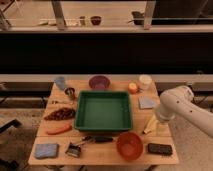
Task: Place banana in tray
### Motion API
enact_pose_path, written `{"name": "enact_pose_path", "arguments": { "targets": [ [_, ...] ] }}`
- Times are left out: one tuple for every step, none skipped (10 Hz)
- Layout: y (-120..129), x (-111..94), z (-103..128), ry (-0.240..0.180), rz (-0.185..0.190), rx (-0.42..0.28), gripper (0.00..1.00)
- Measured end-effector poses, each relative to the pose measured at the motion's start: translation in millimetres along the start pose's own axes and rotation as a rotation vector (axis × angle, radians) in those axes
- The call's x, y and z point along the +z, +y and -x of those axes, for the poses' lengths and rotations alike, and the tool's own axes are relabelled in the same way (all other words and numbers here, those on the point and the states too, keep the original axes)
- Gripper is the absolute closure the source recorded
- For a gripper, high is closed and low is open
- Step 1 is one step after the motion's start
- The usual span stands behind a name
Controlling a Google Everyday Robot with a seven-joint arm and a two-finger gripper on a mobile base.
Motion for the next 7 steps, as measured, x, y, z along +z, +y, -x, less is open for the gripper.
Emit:
{"name": "enact_pose_path", "arguments": {
  "targets": [
    [-1.0, 0.6, -2.1, -0.009, -0.003, 0.003, 0.2],
    [-1.5, 0.7, -4.7, -0.013, -0.006, 0.008, 0.2],
    [-2.3, 1.4, -7.1, -0.018, -0.008, 0.013, 0.2],
    [-3.6, 3.6, -8.9, -0.025, -0.009, 0.016, 0.2],
    [-5.5, 5.4, -10.1, -0.033, -0.012, 0.016, 0.2],
    [-6.2, 7.1, -12.2, -0.037, -0.013, 0.017, 0.2],
    [-7.6, 10.5, -16.2, -0.045, -0.017, 0.014, 0.2]
  ]
}}
